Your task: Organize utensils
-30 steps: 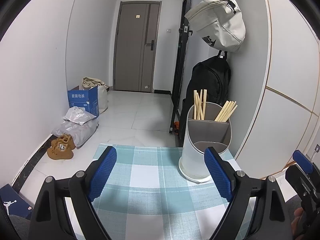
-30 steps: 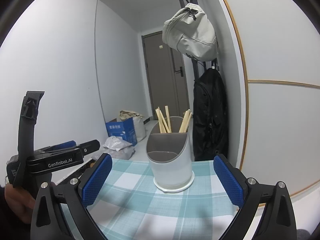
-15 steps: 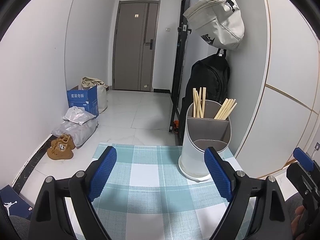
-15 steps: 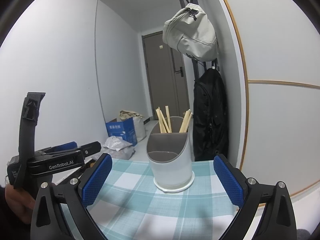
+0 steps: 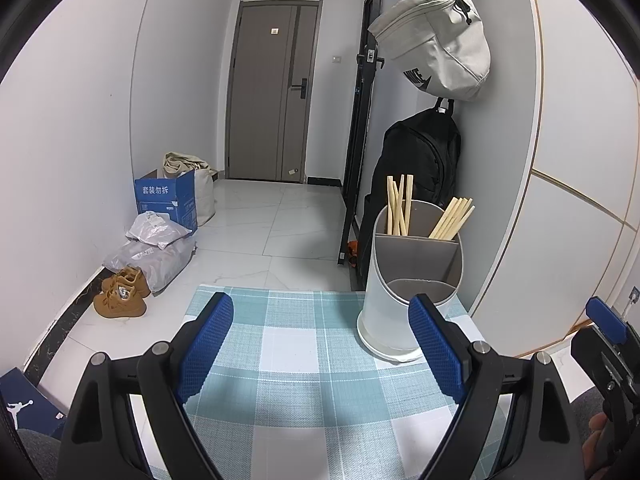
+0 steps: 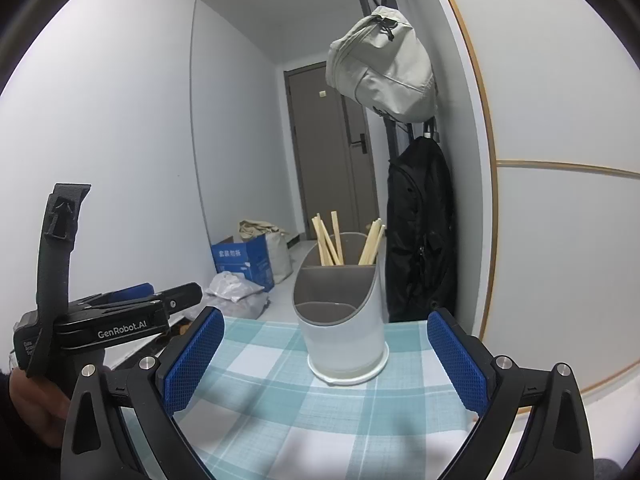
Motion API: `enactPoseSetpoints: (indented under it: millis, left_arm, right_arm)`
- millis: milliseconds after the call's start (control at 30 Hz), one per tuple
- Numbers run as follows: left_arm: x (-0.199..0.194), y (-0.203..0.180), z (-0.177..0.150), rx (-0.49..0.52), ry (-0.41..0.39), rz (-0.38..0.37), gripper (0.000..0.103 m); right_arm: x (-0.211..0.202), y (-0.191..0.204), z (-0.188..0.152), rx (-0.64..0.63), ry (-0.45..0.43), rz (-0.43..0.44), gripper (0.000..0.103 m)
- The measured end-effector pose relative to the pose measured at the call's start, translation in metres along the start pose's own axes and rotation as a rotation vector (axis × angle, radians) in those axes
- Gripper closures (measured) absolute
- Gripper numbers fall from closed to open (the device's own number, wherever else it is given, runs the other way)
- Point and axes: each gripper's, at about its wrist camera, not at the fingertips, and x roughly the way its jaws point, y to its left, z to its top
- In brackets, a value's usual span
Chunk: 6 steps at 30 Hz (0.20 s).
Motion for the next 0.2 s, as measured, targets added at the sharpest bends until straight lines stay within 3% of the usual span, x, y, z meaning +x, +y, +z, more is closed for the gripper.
enactPoseSetpoints:
  millis: [200]
  left_arm:
    - [0.0035, 0.0008, -0.0023, -0.001, 0.011, 0.007, 0.017]
  right_arm:
    - [0.0023, 0.0006, -0.0011, 0.001, 0.013, 0.002, 0.0]
